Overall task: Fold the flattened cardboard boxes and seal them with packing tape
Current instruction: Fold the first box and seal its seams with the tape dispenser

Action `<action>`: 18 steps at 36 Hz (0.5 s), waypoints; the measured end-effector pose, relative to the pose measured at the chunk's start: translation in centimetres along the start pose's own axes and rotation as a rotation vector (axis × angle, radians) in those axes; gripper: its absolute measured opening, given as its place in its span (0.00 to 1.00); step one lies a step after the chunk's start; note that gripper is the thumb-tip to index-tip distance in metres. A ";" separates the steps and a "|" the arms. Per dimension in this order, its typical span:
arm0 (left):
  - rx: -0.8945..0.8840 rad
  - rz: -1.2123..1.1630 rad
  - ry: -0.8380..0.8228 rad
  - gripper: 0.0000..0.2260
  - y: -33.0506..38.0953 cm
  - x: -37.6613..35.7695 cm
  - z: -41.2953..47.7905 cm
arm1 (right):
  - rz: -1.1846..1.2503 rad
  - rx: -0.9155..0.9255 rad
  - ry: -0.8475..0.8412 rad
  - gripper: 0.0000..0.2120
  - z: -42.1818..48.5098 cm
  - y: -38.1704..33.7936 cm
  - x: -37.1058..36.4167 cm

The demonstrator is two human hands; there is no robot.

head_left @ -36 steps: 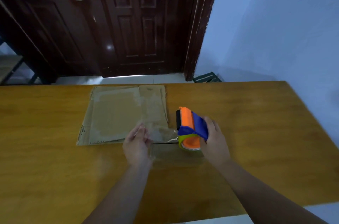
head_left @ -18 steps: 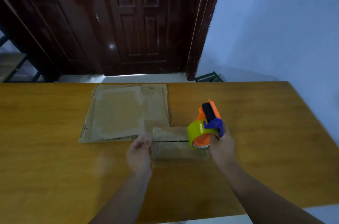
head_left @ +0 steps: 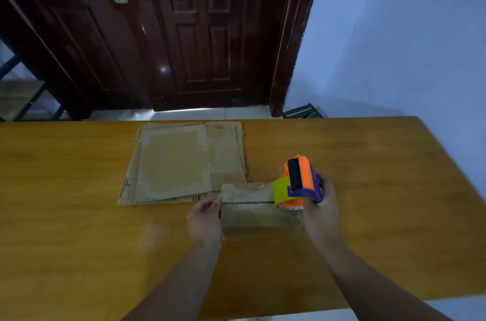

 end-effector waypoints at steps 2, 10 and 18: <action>0.017 0.000 0.004 0.02 -0.4 0.1 0.2 | -0.006 -0.006 -0.007 0.23 -0.1 0.1 0.0; 0.112 -0.084 0.020 0.07 -1.7 0.3 1.0 | -0.011 0.050 -0.019 0.24 -0.2 -1.1 -0.1; 0.154 -0.120 0.008 0.12 -2.3 1.1 1.6 | -0.122 0.112 -0.078 0.25 -0.1 -1.5 -0.4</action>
Point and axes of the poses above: each hand's wrist, its own z-axis towards the middle knuckle, its own x-axis out of the back of the hand, y = z × x, the point moved 7 cm from there along z, towards the middle knuckle, and after that the axes turned 13 degrees about x, right-handed, at the moved point
